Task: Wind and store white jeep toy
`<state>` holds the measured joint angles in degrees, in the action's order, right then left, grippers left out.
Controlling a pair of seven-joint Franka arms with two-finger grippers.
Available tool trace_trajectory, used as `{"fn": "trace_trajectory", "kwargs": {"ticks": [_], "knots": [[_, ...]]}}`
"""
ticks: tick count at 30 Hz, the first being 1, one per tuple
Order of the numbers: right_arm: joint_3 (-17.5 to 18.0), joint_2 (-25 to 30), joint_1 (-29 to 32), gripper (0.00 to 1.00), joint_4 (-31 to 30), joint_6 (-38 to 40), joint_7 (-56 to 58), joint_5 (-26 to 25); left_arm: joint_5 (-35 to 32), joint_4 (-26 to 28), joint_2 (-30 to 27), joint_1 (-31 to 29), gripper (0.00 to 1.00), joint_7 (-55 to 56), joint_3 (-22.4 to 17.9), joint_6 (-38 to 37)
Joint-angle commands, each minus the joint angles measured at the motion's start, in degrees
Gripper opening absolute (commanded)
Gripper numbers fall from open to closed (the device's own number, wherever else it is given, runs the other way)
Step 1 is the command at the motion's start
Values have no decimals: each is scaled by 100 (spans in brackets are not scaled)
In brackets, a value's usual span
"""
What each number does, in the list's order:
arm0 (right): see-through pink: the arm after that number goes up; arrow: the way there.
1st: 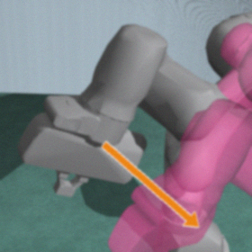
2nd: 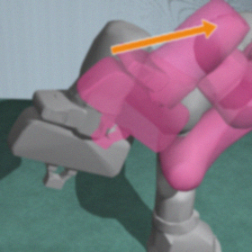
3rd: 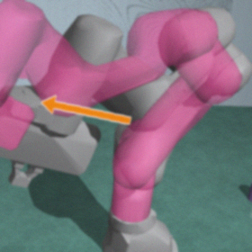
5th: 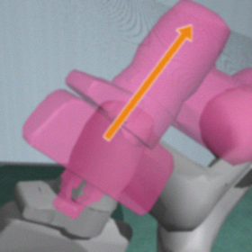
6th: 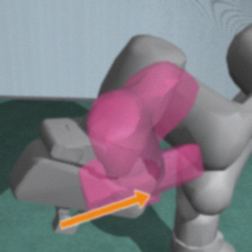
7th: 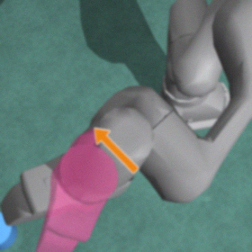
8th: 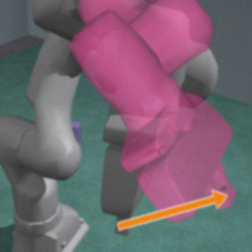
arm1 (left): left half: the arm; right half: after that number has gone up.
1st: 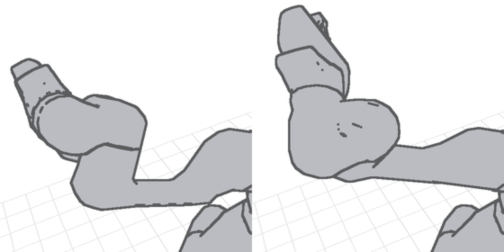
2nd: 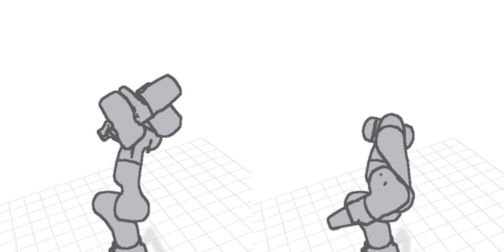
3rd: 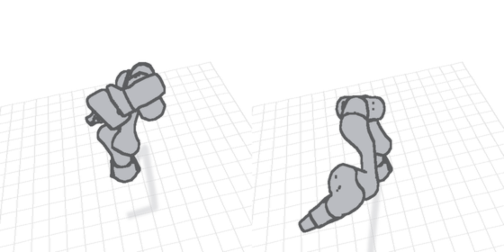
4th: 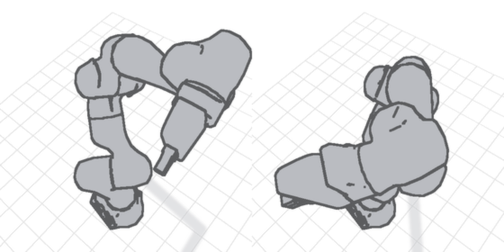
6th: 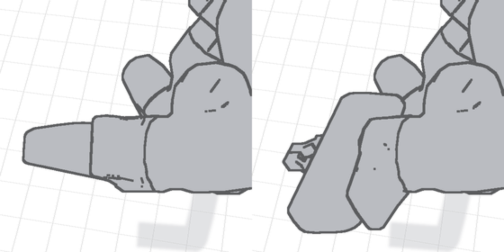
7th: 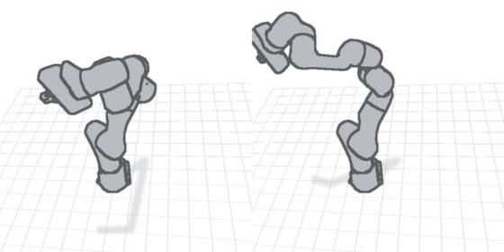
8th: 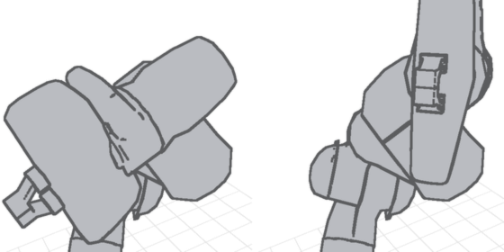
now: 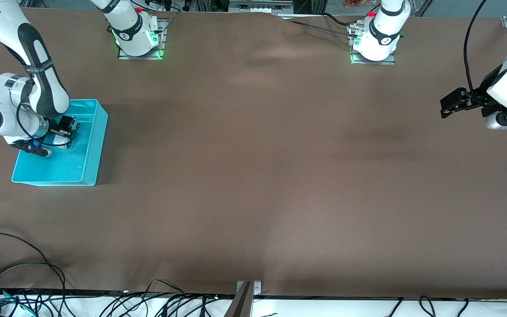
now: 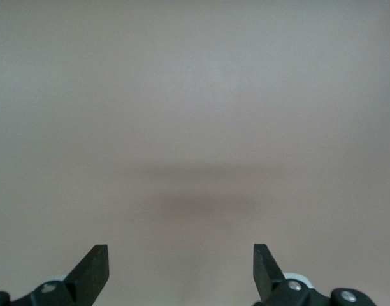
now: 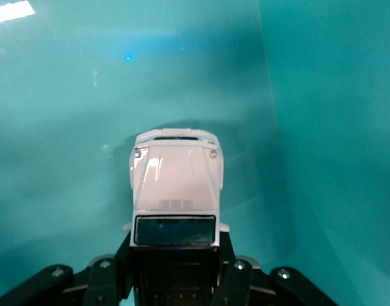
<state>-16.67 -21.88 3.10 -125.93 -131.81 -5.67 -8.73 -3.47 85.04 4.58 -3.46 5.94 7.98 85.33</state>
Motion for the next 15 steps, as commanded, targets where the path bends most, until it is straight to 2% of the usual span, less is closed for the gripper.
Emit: {"fn": "trace_trajectory", "kwargs": {"ticks": [1, 2, 15], "knots": [[15, 149, 68, 96, -160, -64, 13, -120, -102, -208, 105, 38, 100, -110, 2, -69], [15, 158, 68, 100, -160, -55, 13, -120, -93, -208, 105, 38, 100, -110, 2, -69], [77, 351, 68, 100, -151, 199, -13, -111, -75, -208, 105, 38, 100, -102, 2, -69]]}}
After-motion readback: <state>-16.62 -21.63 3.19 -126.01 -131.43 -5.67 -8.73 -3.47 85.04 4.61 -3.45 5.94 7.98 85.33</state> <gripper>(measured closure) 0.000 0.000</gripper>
